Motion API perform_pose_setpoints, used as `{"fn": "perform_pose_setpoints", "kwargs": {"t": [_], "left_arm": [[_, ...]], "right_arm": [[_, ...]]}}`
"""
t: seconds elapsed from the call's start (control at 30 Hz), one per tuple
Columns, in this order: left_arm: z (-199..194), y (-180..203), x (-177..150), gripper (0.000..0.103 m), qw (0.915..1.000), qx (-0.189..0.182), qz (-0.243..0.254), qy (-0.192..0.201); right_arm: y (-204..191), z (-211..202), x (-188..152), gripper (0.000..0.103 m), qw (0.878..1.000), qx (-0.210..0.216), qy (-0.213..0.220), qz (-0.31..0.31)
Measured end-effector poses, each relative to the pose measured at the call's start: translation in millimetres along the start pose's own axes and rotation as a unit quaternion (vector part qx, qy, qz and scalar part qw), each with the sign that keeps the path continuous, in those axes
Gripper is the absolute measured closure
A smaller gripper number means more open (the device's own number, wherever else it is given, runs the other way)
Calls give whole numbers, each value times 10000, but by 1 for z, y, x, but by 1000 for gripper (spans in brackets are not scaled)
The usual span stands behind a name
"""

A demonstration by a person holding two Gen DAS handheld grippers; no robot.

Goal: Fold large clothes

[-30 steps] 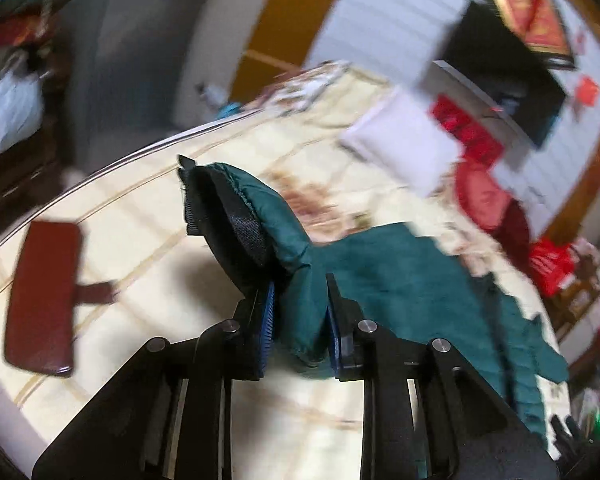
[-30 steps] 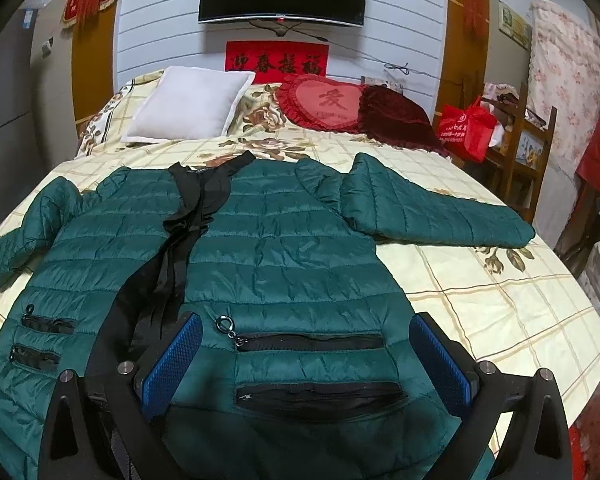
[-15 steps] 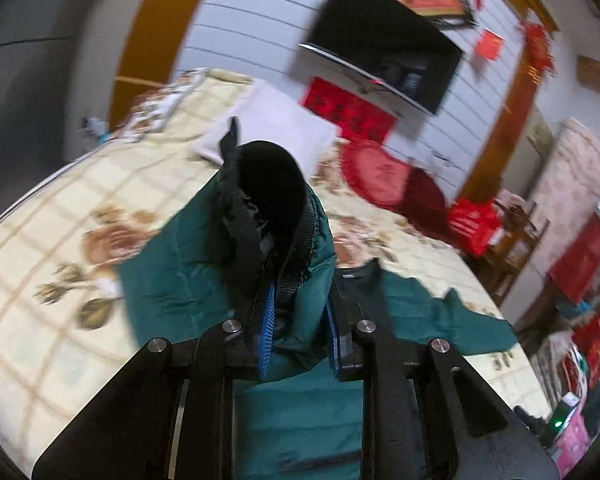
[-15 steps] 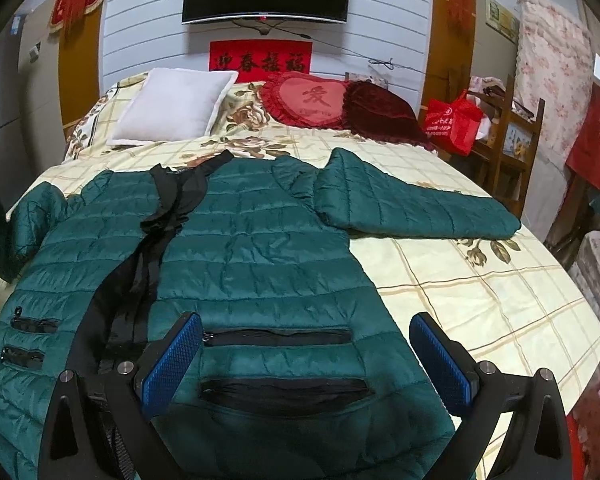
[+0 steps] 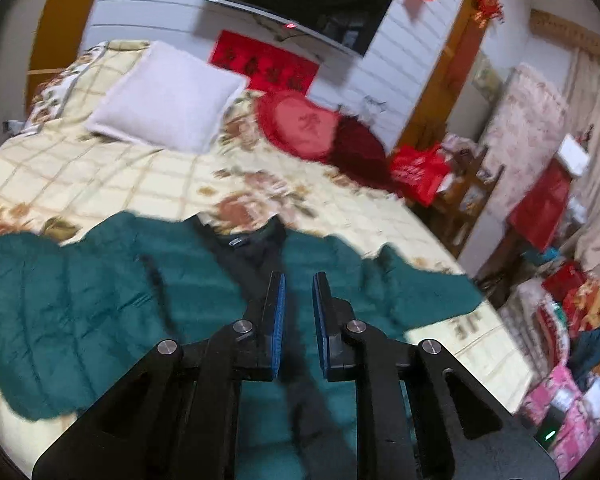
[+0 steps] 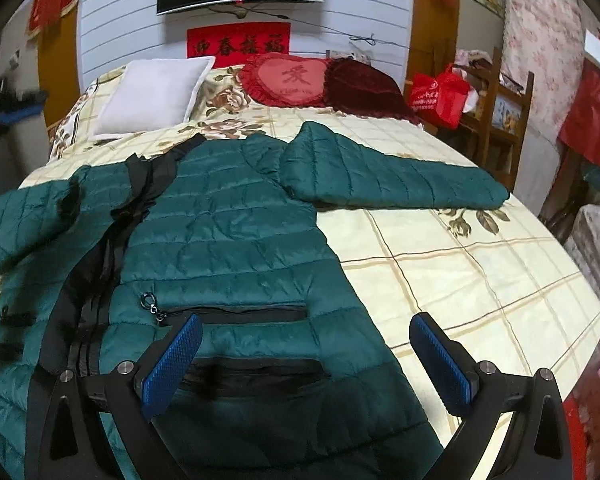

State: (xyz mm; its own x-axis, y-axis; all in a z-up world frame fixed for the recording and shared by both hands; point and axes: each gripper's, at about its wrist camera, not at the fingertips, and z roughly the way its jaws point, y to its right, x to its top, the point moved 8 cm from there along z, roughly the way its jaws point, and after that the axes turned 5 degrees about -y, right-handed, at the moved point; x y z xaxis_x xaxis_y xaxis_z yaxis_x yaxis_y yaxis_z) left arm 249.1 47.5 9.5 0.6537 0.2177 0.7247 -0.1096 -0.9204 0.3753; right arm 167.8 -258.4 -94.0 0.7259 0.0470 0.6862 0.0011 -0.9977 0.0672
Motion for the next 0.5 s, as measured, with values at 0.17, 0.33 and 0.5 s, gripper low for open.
{"fn": "perform_pose_setpoints", "kwargs": {"t": [0.17, 0.33, 0.5], "left_arm": [[-27, -60, -20, 90, 9979, 545, -343, 43], [-54, -130, -42, 90, 9906, 1105, -786, 160], [-57, -200, -69, 90, 9757, 1735, -1331, 137]], "right_arm": [[-6, 1, 1, 1, 10000, 58, -1, 1], [-24, -22, 12, 0, 9978, 353, 569, -17], [-101, -34, 52, 0, 9825, 1615, 745, -552]]}}
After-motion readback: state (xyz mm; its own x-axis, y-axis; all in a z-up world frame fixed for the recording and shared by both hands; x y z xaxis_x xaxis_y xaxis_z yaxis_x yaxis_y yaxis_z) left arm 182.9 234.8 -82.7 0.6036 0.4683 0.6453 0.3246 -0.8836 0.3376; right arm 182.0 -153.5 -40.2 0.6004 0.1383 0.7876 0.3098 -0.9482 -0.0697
